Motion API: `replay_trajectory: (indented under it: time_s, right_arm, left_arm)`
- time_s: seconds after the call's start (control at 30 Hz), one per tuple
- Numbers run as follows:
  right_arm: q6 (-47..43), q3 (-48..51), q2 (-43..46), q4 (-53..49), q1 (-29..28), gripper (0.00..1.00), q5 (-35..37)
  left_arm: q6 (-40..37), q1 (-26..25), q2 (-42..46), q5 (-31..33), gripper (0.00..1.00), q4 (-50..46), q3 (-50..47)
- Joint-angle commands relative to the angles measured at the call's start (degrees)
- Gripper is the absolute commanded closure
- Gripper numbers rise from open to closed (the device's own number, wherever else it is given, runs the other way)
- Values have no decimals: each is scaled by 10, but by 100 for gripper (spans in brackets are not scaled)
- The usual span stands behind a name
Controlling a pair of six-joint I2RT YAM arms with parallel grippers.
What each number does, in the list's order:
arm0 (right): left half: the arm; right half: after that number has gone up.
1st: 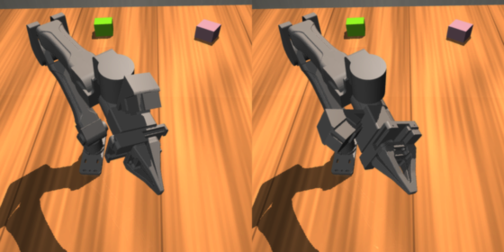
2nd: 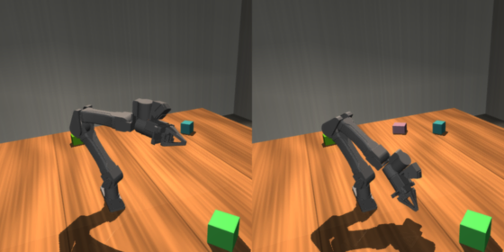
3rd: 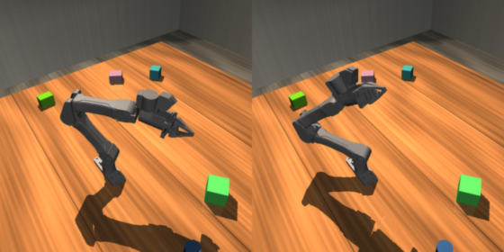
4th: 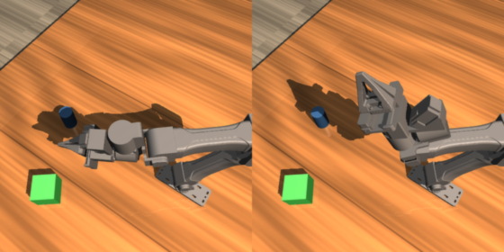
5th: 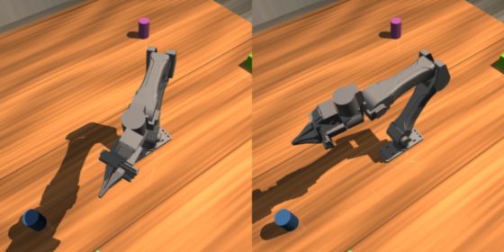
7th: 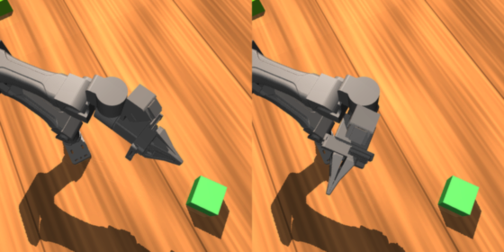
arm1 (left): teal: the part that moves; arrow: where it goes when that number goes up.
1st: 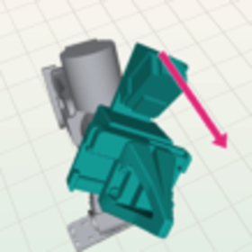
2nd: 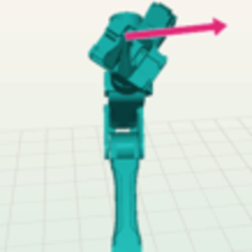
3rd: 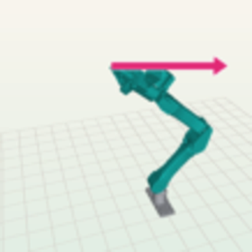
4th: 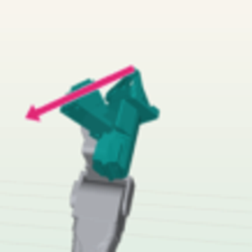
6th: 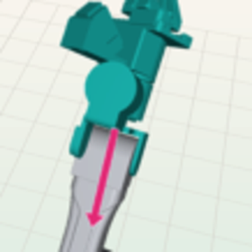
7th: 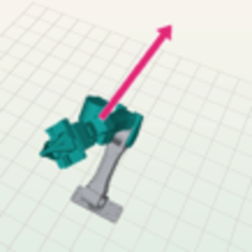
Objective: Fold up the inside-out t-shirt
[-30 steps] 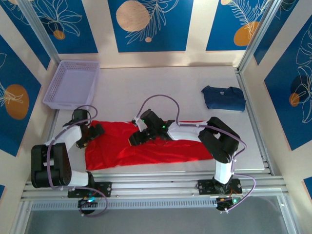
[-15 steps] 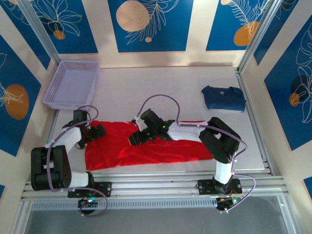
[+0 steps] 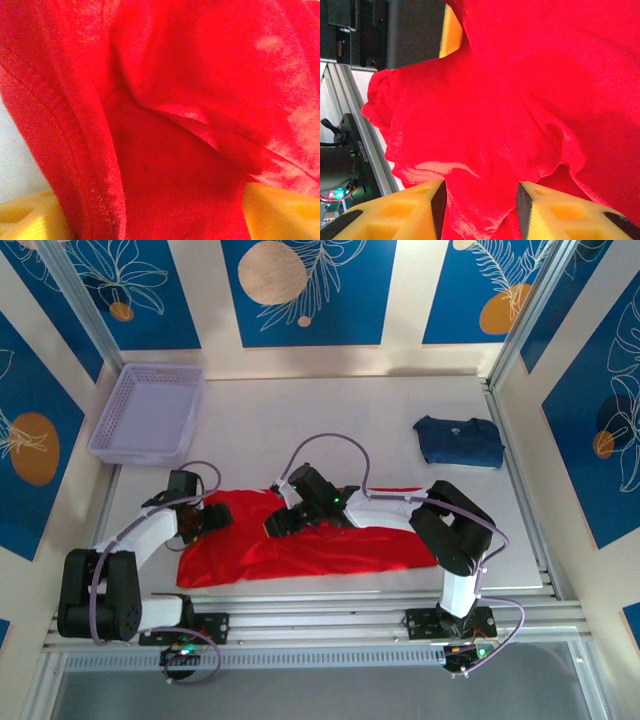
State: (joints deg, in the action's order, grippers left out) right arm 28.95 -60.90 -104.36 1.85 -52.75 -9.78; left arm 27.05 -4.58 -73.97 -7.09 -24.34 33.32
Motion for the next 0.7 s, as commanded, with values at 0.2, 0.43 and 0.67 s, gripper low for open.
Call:
replay_trajectory:
  time_s: [0.2,0.43,0.67]
  right_arm:
    - [6,-2,52,-20,6,56,17]
    - [6,-2,59,-27,7,56,23]
    - [-4,-1,81,-51,17,56,45]
  left_arm:
    - [17,-67,-34,-85,46,-13,-23]
    - [18,-81,-66,-95,75,11,-24]
    - [12,-82,-68,-143,100,50,-24]
